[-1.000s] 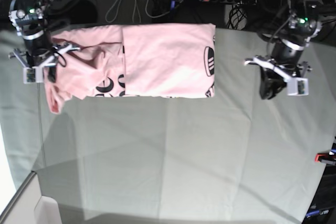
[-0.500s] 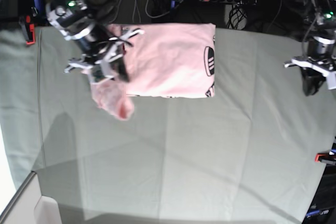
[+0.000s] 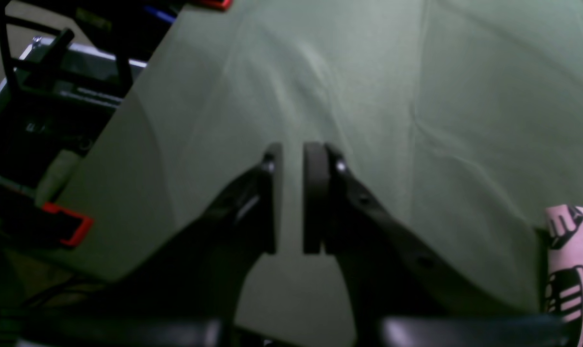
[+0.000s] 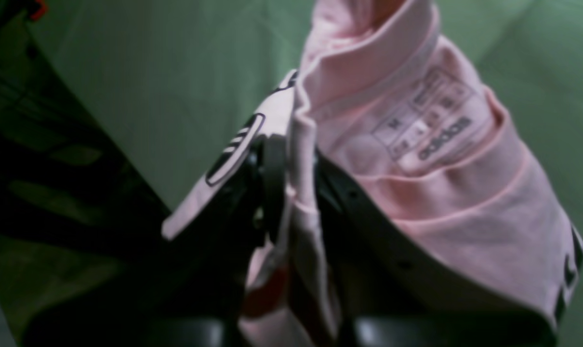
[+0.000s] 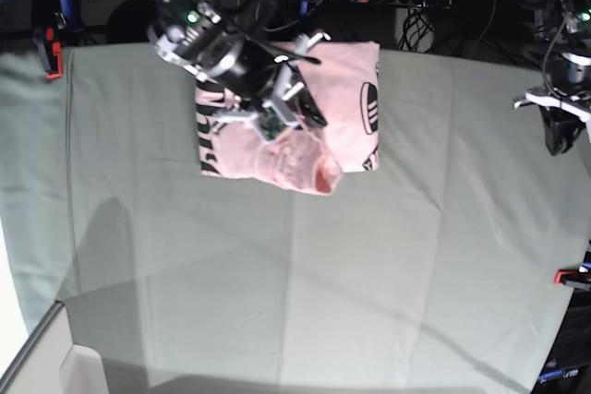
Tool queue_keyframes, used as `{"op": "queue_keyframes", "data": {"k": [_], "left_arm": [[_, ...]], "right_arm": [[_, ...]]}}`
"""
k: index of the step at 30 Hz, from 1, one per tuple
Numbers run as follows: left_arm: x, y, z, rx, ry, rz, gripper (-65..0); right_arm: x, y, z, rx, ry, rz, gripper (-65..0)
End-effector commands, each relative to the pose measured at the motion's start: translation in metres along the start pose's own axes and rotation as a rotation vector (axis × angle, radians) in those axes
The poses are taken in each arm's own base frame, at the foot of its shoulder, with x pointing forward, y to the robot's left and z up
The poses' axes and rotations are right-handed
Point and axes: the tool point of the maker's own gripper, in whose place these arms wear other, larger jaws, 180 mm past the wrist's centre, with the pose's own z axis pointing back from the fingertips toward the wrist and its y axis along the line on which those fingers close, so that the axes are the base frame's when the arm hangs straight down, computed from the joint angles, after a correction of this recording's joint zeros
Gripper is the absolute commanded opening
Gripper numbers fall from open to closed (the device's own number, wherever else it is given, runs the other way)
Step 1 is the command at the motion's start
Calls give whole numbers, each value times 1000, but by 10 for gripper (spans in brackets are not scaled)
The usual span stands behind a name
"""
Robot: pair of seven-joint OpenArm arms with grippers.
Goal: Layout the t-shirt on the table in an organized manner, then fold the t-shirt properly
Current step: 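Lift the other strip end with the right gripper and fold it over, then press the folded stack flat with the right gripper and release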
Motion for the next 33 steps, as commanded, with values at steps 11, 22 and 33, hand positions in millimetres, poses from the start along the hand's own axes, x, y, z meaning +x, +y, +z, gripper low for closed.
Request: {"op": "queue_keyframes", "data": {"k": [11,22,33], "left_arm": [[11,2,1,0,-38,-14,-575],[11,3,2,3,-34,-18,-575],[11,3,2,3,-33,-20,-575]], "right_arm": [[4,26,-36,129,-17,-3,-650],[10,47,-51,207,27,67,-650],[16,41,-54,201,55,106,-372]]}}
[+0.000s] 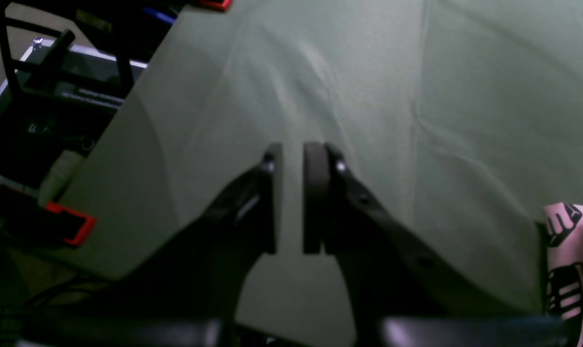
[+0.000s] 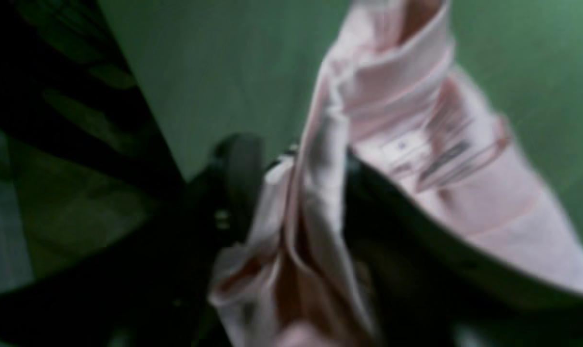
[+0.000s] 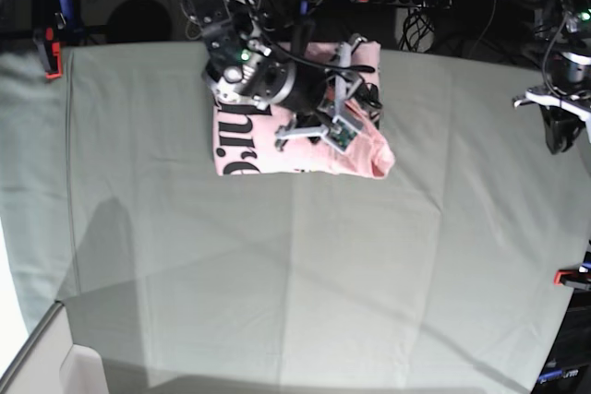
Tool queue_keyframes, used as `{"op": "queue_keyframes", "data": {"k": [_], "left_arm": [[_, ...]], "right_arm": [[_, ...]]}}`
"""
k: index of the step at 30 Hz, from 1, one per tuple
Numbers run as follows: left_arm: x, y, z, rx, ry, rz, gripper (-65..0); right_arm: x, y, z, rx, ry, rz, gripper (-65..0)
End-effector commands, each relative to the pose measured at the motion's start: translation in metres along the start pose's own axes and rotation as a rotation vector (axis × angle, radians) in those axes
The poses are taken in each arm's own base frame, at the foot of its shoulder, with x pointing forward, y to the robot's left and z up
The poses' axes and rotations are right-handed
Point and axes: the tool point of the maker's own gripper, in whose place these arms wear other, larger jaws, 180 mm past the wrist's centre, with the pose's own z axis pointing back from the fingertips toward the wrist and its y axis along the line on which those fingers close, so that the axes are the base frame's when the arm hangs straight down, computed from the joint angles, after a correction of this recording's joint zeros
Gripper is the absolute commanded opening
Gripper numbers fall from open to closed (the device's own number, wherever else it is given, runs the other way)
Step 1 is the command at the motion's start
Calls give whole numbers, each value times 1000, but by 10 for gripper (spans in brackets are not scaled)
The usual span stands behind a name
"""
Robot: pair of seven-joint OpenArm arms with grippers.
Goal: Layout the t-shirt on the table in an organized manner, then fold the t-shirt properly
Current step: 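Press the folded stack flat with the right gripper and release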
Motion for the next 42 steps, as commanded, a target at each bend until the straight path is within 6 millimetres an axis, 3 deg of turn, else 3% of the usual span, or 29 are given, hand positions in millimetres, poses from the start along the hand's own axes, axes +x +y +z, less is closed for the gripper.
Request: {"op": "queue_keyframes", "data": {"k": [1,6,11,14,17,21,26,30,36,39,42], "left_arm": [[12,2,1,1,-38,-13,-575],[12,2,1,1,-38,-13,-575],[13,3,0,1,-41,-14,-575],[6,7,-2,6,-22,-4,-575],[-2,10,-3,13,-2,6,-574],[-6,11,-3,15,6,11,-574],[-3,9,-3,12,-3,13,-574],[-3,8,-2,11,-3,12,-574],[-5,8,-1,11,1,14,-573],[-6,7,-1,8,2,18,-567],[0,1,-1,-19,-22,87,-503]], "right_arm": [[28,3,5,4,-96,2,-338],[51,5,35,-53,-174,36,-269],[25,-8,51,-96,-118,34,-269],[7,-21,61,-140,-88,-4,-281],[-2,-20,68,-156,-74,-29,-307],[-20,-9,65,-131,-35,-64,-309],[-49,11,46,-55,35,-105,-315],[-73,16,43,-31,92,-124,-315],[-88,22,47,0,147,-64,-315],[-78,8,60,-42,132,-15,-311],[-63,-4,77,-103,91,0,-310]]}}
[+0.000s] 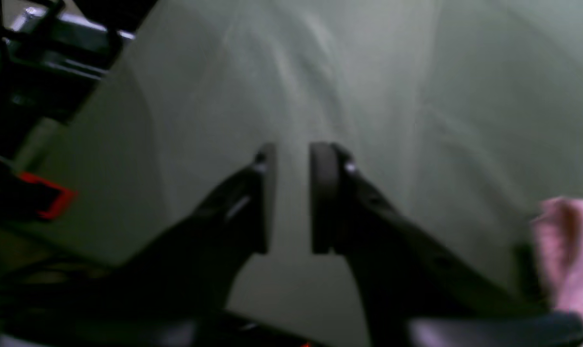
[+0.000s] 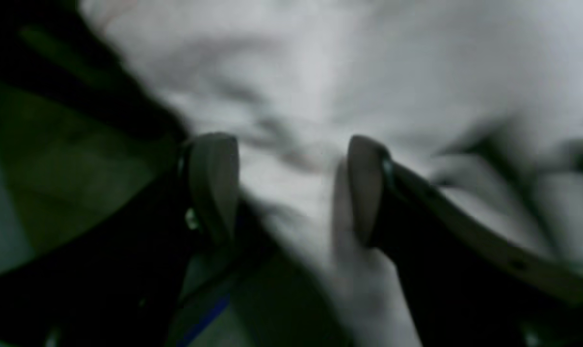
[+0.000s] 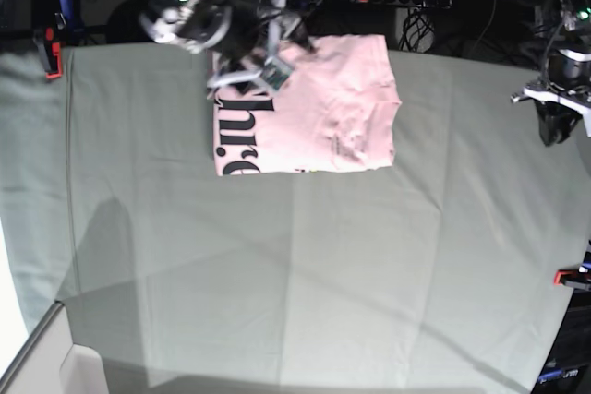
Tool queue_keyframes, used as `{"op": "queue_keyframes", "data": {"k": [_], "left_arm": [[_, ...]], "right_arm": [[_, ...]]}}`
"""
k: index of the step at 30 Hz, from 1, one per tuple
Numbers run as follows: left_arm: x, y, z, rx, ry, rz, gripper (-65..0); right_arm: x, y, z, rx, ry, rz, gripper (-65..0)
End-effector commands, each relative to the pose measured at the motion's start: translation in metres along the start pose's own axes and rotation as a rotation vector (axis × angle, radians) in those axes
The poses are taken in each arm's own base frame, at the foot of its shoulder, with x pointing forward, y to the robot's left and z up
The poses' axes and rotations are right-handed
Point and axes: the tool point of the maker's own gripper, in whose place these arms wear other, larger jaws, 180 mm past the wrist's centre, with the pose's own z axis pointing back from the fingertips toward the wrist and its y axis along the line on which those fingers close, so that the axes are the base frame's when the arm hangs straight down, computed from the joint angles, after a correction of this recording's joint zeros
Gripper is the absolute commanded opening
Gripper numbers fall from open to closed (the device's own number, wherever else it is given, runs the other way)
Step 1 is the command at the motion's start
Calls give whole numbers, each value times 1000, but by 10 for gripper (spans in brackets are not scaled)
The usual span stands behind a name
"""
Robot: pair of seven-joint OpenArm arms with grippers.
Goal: Layout the t-shirt on the table in an organized manner, then fold the t-shirt properly
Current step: 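Press the folded stack flat with the right gripper and release, then grasp the stack's loose end with the left gripper and fold it under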
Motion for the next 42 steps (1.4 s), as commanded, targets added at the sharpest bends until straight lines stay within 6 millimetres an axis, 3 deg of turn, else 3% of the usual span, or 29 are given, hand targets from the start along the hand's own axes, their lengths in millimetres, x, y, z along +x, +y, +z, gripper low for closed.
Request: {"op": "queue_keyframes", "data": {"k": [1,5,7,14,17,20,29,33,35,37,42], "left_arm": [[14,-2,3,-20,-51,23,-464],[14,-14,10,-82,-69,180,-370],[2,-35,11,-146,-25,257,-352],[-59,-104,12,-306,215,423,-219],[-78,-137,6,-373,282,403,-116],[-103,-165,5,-424,359,337,-59],[-151,-226,7,-560,516,274,-55],[-159,-235,4,-577,542,264,-57],[-159,-236,-1,-578,544,265,-76],[-163,-247,1,-606,558,251,-152],[-157,-259,-2,-640,546,231,-510]], "right_arm": [[19,-4,8,-17,-67,0,-310],[37,-20,24,-80,-114,25,-310],[36,-26,27,-99,-113,22,-310],[27,-34,31,-125,-94,4,-310],[24,-33,32,-126,-88,1,-311],[21,-34,33,-132,-80,-5,-311],[14,-46,39,-167,-66,-18,-314],[14,-46,39,-167,-66,-18,-314],[14,-46,39,-167,-66,-18,-314],[14,-46,39,-167,-66,-18,-314],[14,-49,40,-176,-66,-17,-314]]}}
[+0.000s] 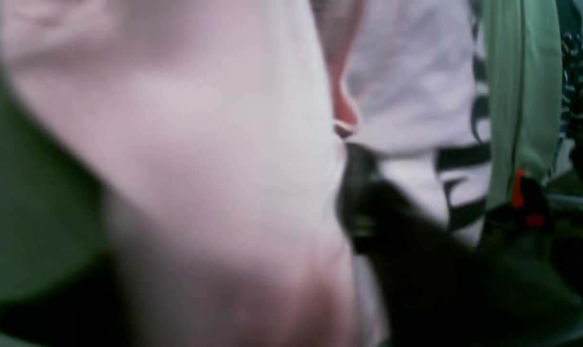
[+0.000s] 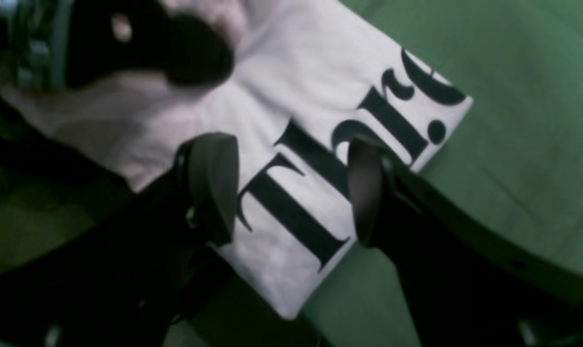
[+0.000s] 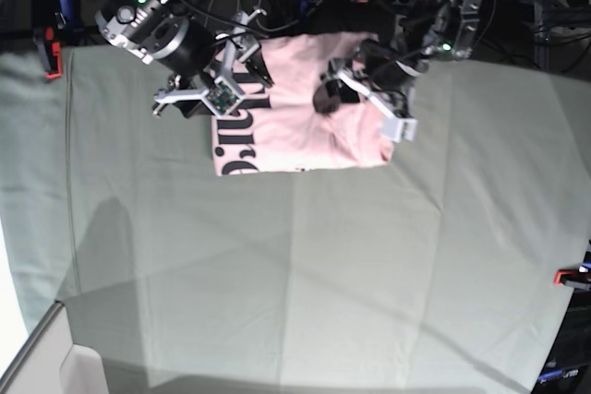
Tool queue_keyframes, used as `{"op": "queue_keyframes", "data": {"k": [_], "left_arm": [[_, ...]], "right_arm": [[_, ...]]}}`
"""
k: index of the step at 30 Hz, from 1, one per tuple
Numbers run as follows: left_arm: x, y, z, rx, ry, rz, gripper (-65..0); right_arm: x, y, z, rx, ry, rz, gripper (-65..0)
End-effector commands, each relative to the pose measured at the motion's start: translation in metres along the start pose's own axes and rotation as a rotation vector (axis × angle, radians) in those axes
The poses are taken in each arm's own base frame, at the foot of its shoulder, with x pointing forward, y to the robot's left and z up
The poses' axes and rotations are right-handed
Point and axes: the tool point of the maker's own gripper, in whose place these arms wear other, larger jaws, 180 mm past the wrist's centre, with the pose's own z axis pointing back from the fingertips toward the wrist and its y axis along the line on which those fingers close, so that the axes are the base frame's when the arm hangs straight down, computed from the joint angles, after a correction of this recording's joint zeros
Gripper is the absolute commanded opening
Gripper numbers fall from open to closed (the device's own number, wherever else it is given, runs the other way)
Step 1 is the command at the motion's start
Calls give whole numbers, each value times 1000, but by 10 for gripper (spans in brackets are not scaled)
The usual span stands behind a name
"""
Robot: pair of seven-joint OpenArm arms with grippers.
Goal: Layout the t-shirt on the table in an organized manner, then fold the t-shirt properly
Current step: 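Grasp the stack's loose end with the left gripper and fold it under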
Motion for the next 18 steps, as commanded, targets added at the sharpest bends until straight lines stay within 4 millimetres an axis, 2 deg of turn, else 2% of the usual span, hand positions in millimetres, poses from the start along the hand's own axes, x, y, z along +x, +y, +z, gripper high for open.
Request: {"op": "queue_keyframes", "data": {"k": [1,2,5,8,11,14,16,18], "left_arm": [[17,-4,-1,-18,-26,-28,-608],[27,-2,-2,-13,-32,-56,-650],[45,2,-8,3,-24,-161,-623],[76,4,-17,23,-26,-295,-650],[105,-4,-31,33,-18,-443,-650],[127,-20,-53,28,20,-615,-650],[125,-40,-69,-36,87,-769,-650],[113,-62,-82,-137,183,-933,-650]], "right_arm": [[11,-6,4,-15,-45,-3,-314],[9,-13,5,-35,-41,-7,-314],[4,-36,12,-100,-33,-27,-314],[-2,-67,24,-190,-24,-44,-315],[-12,-95,38,-282,-11,-80,-315],[-25,-126,59,-394,8,-129,-315],[-29,-142,70,-458,6,-158,-315],[-40,-155,84,-520,19,-193,-315]]}}
